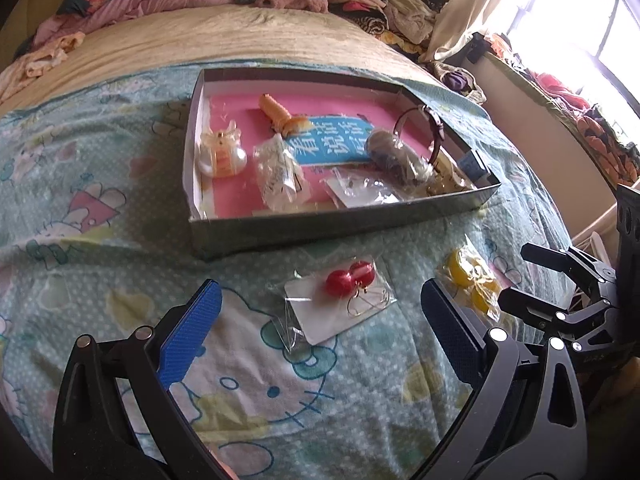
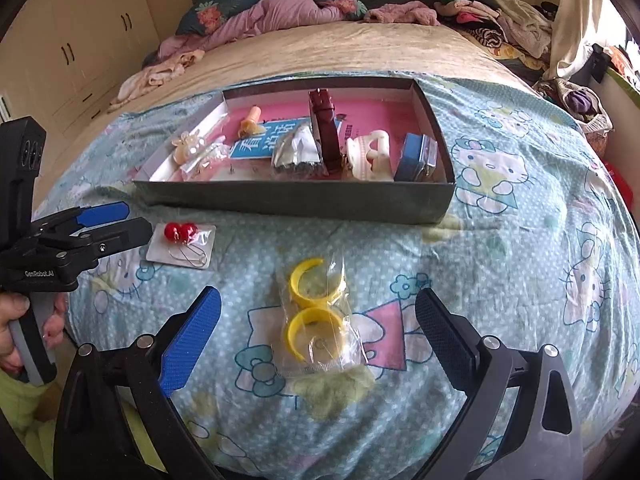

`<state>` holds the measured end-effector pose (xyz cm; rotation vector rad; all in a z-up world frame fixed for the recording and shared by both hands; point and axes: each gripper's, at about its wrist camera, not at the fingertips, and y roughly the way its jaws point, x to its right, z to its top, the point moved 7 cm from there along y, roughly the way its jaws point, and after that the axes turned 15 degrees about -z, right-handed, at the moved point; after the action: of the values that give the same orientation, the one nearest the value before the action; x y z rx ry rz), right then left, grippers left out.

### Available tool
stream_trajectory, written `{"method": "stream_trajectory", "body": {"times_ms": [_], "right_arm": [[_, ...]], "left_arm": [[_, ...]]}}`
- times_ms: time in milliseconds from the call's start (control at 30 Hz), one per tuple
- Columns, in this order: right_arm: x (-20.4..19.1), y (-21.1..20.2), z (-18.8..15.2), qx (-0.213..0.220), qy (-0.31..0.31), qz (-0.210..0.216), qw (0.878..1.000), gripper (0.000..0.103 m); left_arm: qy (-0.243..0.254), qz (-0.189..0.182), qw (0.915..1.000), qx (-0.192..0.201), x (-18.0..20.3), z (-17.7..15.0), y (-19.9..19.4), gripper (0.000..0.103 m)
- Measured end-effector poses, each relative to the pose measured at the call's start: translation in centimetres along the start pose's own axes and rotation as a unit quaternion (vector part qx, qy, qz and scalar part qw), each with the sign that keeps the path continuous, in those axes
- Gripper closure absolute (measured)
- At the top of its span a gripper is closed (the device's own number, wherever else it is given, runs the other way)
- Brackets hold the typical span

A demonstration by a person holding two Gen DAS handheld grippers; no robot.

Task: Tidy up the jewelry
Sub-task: 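Withdraw both grippers and move them toward the earring card and bangle bag, then grasp the red bead earring card with the left gripper while the right grasps the yellow bangle bag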

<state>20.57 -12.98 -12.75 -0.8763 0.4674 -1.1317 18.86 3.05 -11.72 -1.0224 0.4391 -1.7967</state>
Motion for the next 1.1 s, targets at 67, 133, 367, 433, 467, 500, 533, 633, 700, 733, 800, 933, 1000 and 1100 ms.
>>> {"method": "stream_trajectory", "body": {"times_ms": [67, 133, 367, 433, 467, 500, 533, 633, 700, 733, 800, 933, 1000, 1100], "right_arm": [[-0.3, 0.8, -0.3, -0.012, -0.010, -0.003, 1.000, 0.006], [-0.6, 1.6, -0.6, -0.021, -0.020, -0.011, 1.000, 0.006], [-1.5, 3.8, -1.3, -0.055, -0.044, -0.016, 0.997, 0.035], [-1.3, 3.5, -1.1, -0.046, -0.036, 0.000, 0.998, 0.059], [-1.0, 3.3, -1.1, -0.042, -0.028, 0.010, 0.999, 0.060], [-0.7, 3.0, -1.0, -0.036, -0.019, 0.019, 0.999, 0.061], [-0.6, 2.7, -0.7, -0.030, -0.011, 0.026, 0.999, 0.061], [0.2, 1.5, -0.2, -0.009, 0.004, 0.036, 0.999, 0.061], [0.7, 0.7, 0.1, 0.003, 0.007, 0.034, 0.999, 0.061], [0.9, 0.4, 0.2, 0.008, 0.010, 0.035, 0.999, 0.061], [1.3, -0.1, 0.6, 0.019, 0.015, 0.035, 0.999, 0.061], [1.5, -1.3, 1.6, 0.039, 0.022, 0.042, 0.998, 0.061], [1.5, -1.9, 2.0, 0.050, 0.023, 0.046, 0.997, 0.061], [1.6, -2.9, 2.4, 0.062, 0.022, 0.049, 0.997, 0.061]], "left_arm": [[-0.012, -0.006, 0.9999, -0.011, -0.3, -0.7, 0.7, 0.010], [-0.021, -0.008, 0.9996, -0.018, -0.6, -1.1, 1.2, 0.010], [-0.027, 0.003, 0.9995, -0.015, -0.3, -1.3, 2.1, 0.010], [-0.028, 0.010, 0.9995, -0.012, 0.0, -1.1, 2.7, 0.010], [-0.027, 0.014, 0.9995, -0.011, 0.1, -1.0, 2.8, 0.010], [-0.023, 0.016, 0.9996, -0.010, 0.4, -0.9, 3.0, 0.010], [-0.015, 0.019, 0.9997, -0.009, 0.7, -0.8, 3.3, 0.010], [0.012, 0.035, 0.9993, -0.011, 1.4, -0.8, 4.0, 0.011], [0.037, 0.057, 0.9976, -0.012, 1.6, -1.0, 4.2, 0.032], [0.043, 0.058, 0.9973, -0.010, 1.7, -0.9, 4.1, 0.033], [0.048, 0.050, 0.9976, -0.009, 1.6, -1.0, 3.8, 0.037], [0.040, 0.018, 0.9990, 0.005, 1.6, -0.5, 2.2, 0.049], [0.041, 0.009, 0.9990, 0.018, 1.9, 0.0, 0.9, 0.050], [0.045, 0.001, 0.9983, 0.037, 2.3, 1.3, -0.5, 0.050]]}}
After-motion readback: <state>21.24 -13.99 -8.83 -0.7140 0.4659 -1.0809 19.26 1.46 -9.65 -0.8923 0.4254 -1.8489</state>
